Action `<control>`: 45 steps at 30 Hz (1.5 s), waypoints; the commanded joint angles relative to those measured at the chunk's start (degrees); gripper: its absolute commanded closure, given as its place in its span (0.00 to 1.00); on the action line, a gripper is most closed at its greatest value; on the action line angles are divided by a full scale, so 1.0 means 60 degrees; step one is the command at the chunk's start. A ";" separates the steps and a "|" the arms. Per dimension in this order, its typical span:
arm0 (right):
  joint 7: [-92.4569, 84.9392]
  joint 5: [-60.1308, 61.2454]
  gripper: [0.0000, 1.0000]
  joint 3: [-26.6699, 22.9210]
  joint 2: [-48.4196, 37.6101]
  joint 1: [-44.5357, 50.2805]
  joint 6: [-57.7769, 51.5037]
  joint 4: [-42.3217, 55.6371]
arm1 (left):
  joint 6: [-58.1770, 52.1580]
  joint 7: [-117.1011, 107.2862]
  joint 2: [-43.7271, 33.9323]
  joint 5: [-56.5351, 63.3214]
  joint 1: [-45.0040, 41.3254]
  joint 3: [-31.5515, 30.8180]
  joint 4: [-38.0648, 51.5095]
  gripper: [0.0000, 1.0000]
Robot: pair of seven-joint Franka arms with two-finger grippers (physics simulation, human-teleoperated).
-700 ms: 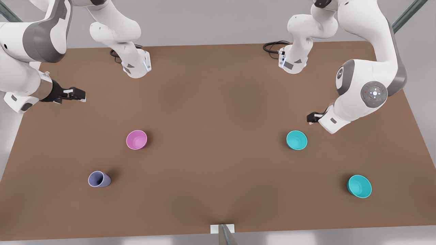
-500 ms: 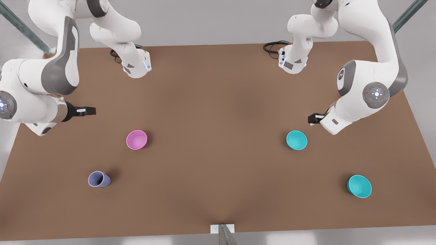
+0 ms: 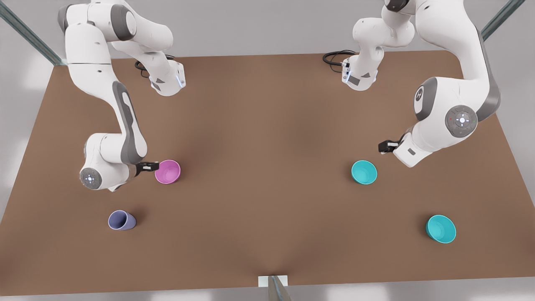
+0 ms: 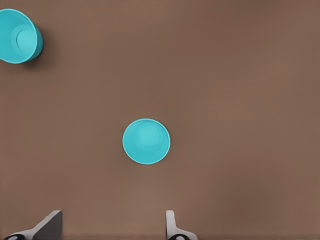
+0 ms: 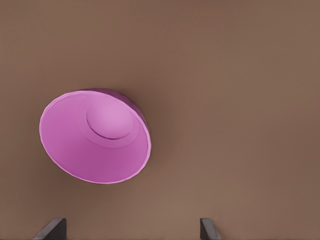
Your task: Stack the blue bowl on the pink bowl
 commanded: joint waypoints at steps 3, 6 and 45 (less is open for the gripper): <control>0.0756 0.0521 0.00 -0.0002 0.0376 -0.0012 0.2279 -0.0345 | -0.0032 -0.0055 -0.0004 0.0007 0.0030 0.0000 0.0004 0.00; 0.0756 0.0755 0.00 -0.0002 0.0669 -0.0056 0.2455 -0.0301 | -0.0018 -0.0055 -0.0004 0.0007 0.0044 0.0000 0.0004 0.00; 0.5692 0.2806 0.79 0.1024 0.7129 0.4763 0.4871 0.9074 | -0.0018 -0.0114 0.0230 -0.0022 0.0279 0.0000 0.0004 0.00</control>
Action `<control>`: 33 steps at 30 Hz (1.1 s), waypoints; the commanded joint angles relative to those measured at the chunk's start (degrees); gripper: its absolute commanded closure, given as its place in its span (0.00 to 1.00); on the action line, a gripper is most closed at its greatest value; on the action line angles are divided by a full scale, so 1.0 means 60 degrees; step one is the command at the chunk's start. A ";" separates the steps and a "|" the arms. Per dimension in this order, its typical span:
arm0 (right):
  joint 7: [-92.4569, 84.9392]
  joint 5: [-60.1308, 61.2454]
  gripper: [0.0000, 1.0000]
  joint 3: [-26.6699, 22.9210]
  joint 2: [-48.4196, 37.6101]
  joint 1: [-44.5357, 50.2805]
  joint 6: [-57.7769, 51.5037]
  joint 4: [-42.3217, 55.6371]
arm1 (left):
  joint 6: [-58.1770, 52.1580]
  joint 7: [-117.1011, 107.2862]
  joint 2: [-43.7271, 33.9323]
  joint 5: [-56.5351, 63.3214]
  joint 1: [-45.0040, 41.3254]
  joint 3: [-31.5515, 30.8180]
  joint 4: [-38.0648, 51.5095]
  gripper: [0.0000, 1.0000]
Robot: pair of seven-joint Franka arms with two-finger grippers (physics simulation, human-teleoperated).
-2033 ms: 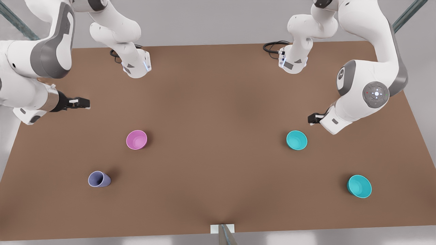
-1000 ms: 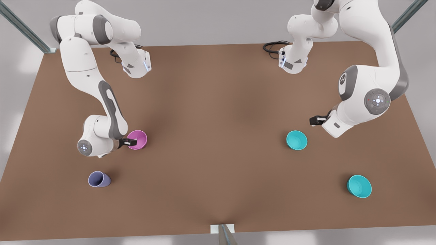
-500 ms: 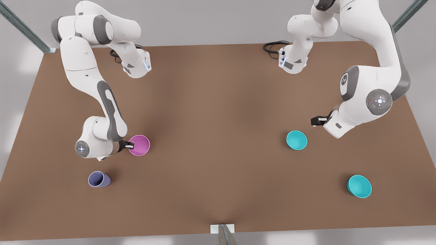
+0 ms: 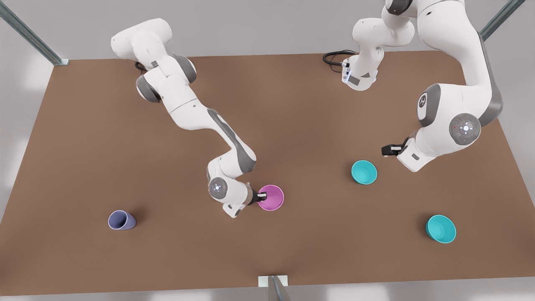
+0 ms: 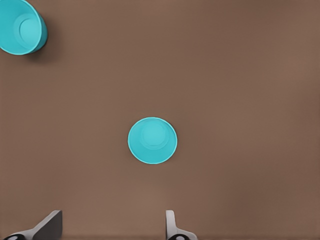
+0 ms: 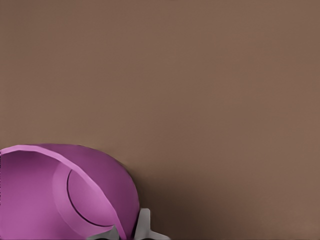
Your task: Stack the blue bowl on the pink bowl
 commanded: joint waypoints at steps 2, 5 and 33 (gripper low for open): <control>0.3380 -0.0053 0.79 0.0000 0.0395 0.0176 0.1159 0.0209 | 0.0054 -0.0002 0.0132 0.0056 0.0158 0.0014 0.0018 0.00; 0.3395 -0.0039 0.78 0.0029 0.0380 0.0176 0.1115 0.0194 | 0.0318 0.0012 0.0352 0.0012 0.0451 0.0029 -0.0040 0.00; -0.2948 -0.4052 0.00 -0.0190 -0.8834 -0.5390 -0.9227 -0.2677 | 0.5621 0.5696 0.3106 -0.3254 0.1037 0.0498 -0.3278 0.13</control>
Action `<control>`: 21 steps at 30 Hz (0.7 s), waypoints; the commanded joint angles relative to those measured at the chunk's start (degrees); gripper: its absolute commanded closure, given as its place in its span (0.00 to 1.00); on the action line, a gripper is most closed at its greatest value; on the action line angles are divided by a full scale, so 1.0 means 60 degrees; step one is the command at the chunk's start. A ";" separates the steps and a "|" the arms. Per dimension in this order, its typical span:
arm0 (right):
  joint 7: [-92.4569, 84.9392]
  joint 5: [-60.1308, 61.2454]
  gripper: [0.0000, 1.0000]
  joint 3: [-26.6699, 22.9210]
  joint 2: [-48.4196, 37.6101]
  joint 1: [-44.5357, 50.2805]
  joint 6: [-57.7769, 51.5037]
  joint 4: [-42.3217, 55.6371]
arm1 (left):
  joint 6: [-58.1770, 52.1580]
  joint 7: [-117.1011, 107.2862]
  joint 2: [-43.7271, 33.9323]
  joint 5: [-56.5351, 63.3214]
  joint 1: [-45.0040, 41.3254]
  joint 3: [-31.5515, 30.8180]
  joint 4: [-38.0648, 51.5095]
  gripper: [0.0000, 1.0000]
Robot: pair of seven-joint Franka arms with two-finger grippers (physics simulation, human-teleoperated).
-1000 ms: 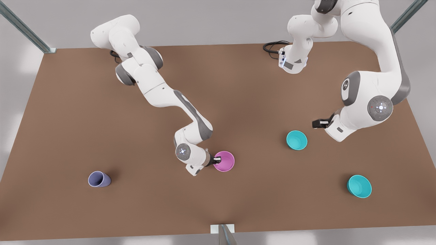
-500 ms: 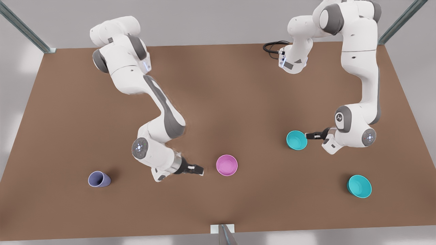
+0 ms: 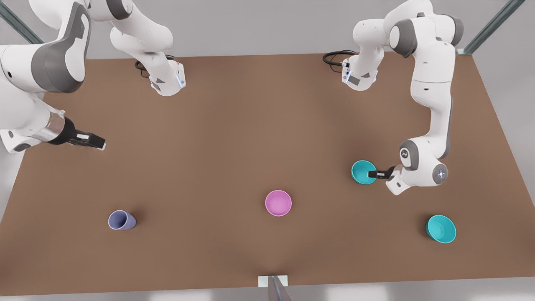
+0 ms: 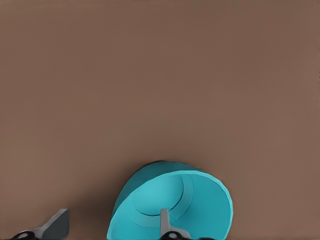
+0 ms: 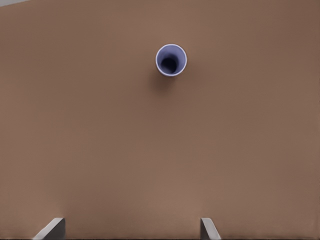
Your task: Stack the blue bowl on the pink bowl
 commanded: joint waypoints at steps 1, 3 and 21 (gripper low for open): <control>-0.2350 -0.0083 0.00 0.0005 -0.0025 -0.0006 -0.0665 -0.0019 | 0.0238 0.1611 0.0005 -0.0001 -0.0020 -0.0001 -0.0032 0.29; -0.2365 -0.0068 0.00 0.0005 0.0033 -0.0007 -0.0665 -0.0005 | 0.0224 0.1611 0.0005 -0.0001 -0.0035 -0.0001 -0.0076 0.47; -0.2497 -0.0053 0.00 -0.0039 0.0121 -0.0080 -0.0665 -0.0019 | -0.3482 -0.7704 0.2303 0.1317 -0.3579 -0.0484 0.7218 0.79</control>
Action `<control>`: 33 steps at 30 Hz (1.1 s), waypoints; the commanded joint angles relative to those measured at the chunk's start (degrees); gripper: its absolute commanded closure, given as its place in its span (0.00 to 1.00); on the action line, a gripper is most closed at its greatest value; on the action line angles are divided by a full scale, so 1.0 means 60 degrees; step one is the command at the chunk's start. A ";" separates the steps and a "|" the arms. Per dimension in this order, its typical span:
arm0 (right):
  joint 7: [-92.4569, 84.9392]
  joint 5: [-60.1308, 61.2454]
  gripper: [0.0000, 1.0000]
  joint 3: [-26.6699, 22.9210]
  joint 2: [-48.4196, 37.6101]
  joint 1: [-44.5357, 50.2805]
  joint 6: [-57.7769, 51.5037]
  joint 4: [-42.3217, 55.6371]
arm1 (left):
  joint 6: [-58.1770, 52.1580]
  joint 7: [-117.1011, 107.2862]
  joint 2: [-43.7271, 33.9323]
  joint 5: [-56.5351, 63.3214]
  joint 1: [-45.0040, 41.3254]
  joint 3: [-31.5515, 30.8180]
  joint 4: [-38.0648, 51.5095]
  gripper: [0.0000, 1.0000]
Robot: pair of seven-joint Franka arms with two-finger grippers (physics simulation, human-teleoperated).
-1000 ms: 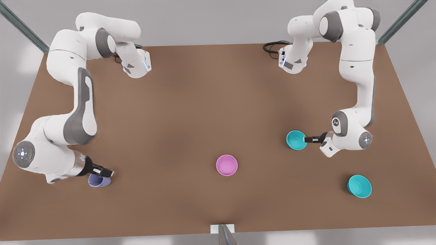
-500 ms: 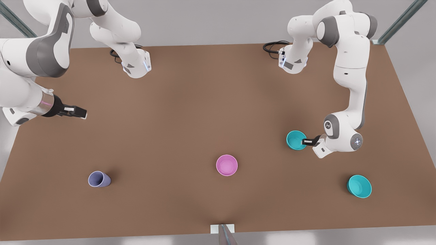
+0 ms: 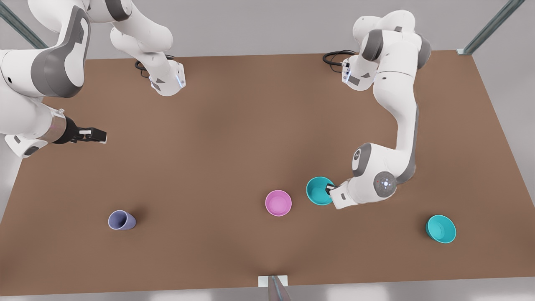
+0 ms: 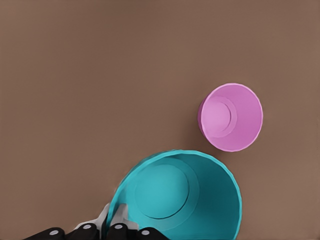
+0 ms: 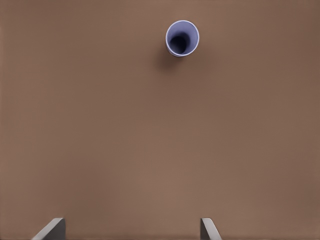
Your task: Stack the blue bowl on the pink bowl
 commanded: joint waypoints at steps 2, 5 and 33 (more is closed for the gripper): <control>-0.0782 0.0014 0.00 -0.0037 -0.0011 -0.0007 -0.0024 0.0001 | -0.0841 -0.6893 0.0968 0.0248 -0.0701 0.0021 0.1216 0.79; -0.0811 0.0014 0.00 -0.0081 -0.0011 -0.0007 -0.0039 0.0001 | -0.0313 -0.7537 0.1247 0.0233 -0.1141 0.0006 0.1333 0.79; -0.0768 0.0087 0.00 -0.0110 0.0076 -0.0007 -0.0039 -0.0130 | 0.1196 -0.9896 0.2067 -0.0045 -0.1390 -0.0111 0.1846 0.79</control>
